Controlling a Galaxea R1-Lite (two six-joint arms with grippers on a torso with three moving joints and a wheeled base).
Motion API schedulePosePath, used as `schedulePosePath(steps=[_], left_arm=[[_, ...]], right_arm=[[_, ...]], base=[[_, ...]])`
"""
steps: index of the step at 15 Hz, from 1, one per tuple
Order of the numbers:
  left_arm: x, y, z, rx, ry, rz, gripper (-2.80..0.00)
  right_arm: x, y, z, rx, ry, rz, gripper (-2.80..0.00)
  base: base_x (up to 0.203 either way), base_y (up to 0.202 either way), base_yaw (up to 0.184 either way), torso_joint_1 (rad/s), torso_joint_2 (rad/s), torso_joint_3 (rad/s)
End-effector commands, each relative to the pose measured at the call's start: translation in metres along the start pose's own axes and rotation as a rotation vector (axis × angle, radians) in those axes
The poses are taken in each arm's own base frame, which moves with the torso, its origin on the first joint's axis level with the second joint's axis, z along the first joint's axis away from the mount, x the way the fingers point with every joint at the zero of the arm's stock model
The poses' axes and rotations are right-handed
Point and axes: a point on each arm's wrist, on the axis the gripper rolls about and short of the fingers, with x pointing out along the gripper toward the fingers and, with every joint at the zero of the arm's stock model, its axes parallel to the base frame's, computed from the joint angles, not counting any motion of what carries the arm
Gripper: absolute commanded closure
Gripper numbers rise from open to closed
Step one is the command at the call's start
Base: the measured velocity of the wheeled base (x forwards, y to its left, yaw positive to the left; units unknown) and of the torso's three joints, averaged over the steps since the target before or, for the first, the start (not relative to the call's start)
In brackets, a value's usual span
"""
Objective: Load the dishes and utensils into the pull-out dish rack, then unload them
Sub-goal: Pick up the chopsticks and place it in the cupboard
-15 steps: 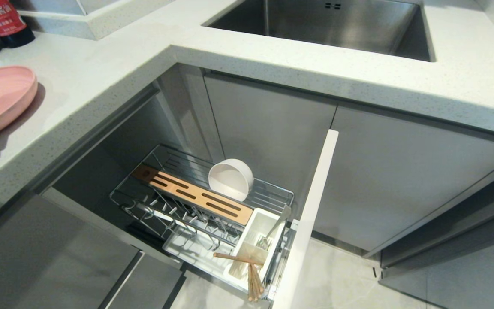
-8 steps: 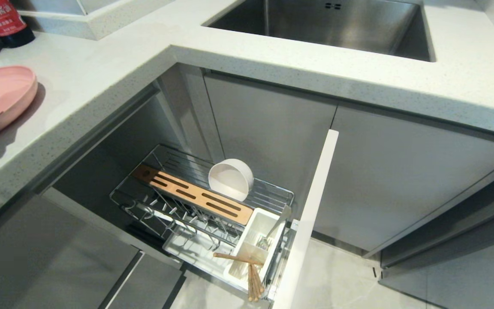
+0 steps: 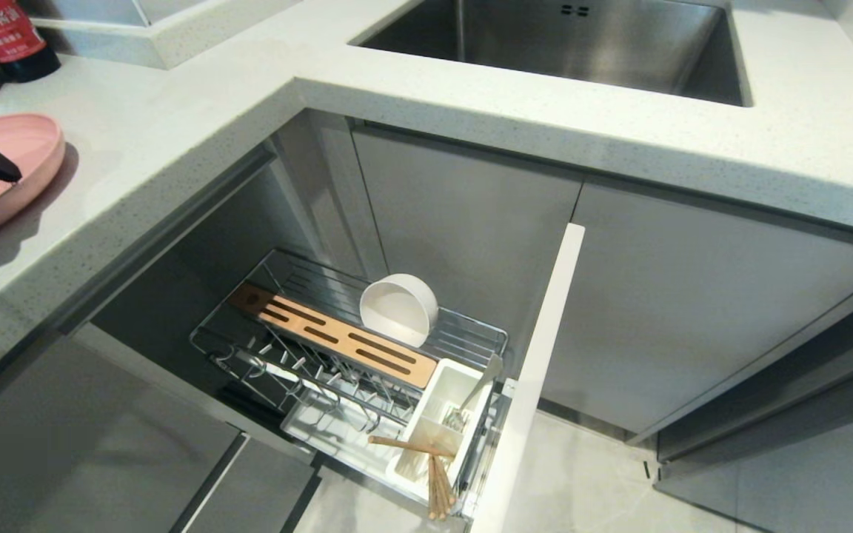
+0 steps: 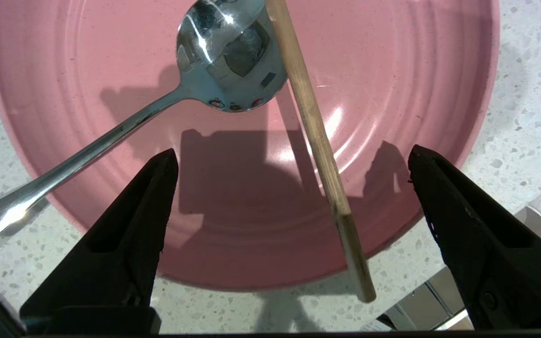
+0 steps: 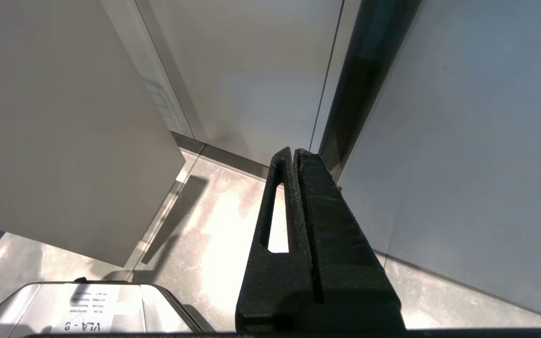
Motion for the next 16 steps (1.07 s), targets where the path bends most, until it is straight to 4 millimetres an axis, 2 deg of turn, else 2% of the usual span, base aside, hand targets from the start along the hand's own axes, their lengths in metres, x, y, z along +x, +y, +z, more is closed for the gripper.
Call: schedulePosePath(steps=[1, 8, 9, 10, 16], left_arm=[[0.0049, -0.0012, 0.0006, 0.000, 0.010, 0.005, -2.80], [0.0084, -0.0021, 0.0016, 0.001, 0.008, 0.012, -2.80], [0.0084, -0.0021, 0.0017, 0.001, 0.008, 0.014, -0.79], [0.0084, -0.0021, 0.0017, 0.001, 0.008, 0.014, 0.00], [0.0071, -0.0017, 0.0016, 0.000, 0.004, 0.015, 0.00]], right_arm=[[0.0000, 0.0000, 0.0001, -0.001, 0.000, 0.000, 0.00], [0.0000, 0.0000, 0.0001, 0.001, 0.000, 0.000, 0.00], [0.0000, 0.0000, -0.0001, -0.001, 0.001, 0.000, 0.00], [0.0000, 0.0000, 0.0001, 0.000, 0.000, 0.000, 0.00], [0.0000, 0.0000, 0.0001, -0.001, 0.000, 0.000, 0.00]], base=[[0.000, 0.000, 0.000, 0.000, 0.00, 0.000], [0.000, 0.000, 0.000, 0.000, 0.00, 0.000], [0.000, 0.000, 0.000, 0.000, 0.00, 0.000], [0.000, 0.000, 0.000, 0.000, 0.00, 0.000], [0.000, 0.000, 0.000, 0.000, 0.00, 0.000]])
